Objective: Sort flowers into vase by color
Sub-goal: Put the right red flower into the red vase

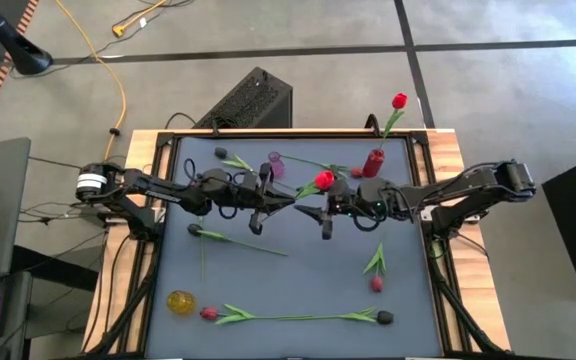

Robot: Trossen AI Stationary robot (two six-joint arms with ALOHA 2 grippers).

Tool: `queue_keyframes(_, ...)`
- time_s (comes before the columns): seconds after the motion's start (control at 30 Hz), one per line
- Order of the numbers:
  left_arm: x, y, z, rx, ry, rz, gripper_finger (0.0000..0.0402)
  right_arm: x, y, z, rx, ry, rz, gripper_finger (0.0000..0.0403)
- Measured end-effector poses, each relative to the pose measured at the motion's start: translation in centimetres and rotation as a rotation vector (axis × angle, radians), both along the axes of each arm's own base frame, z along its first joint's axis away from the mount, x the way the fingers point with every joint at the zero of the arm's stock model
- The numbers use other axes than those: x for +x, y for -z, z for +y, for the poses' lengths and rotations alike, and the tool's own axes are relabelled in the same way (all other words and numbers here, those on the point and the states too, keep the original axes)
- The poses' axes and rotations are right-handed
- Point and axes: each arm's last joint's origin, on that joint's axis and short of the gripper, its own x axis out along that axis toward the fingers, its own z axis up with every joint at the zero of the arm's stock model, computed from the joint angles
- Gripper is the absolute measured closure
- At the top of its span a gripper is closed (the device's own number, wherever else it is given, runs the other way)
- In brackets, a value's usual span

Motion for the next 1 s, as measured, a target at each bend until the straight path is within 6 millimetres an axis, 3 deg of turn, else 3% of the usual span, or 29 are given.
queue_keyframes(0.33, 0.00, 0.01, 0.01, 0.001, -0.001, 0.001, 0.0401, 0.05, -0.44, 0.02, -0.017, -0.003, -0.048, 0.0172)
queue_keyframes(0.83, 0.02, -0.03, 0.22, -0.017, -0.079, -0.004, 0.0400, 0.07, -0.42, -0.18, -0.018, 0.016, -0.046, 0.0337)
queue_keyframes(1.0, 0.04, 0.08, 0.21, 0.020, -0.078, 0.005, 0.0361, -0.32, -0.68, -0.19, -0.019, 0.014, -0.035, 0.0368)
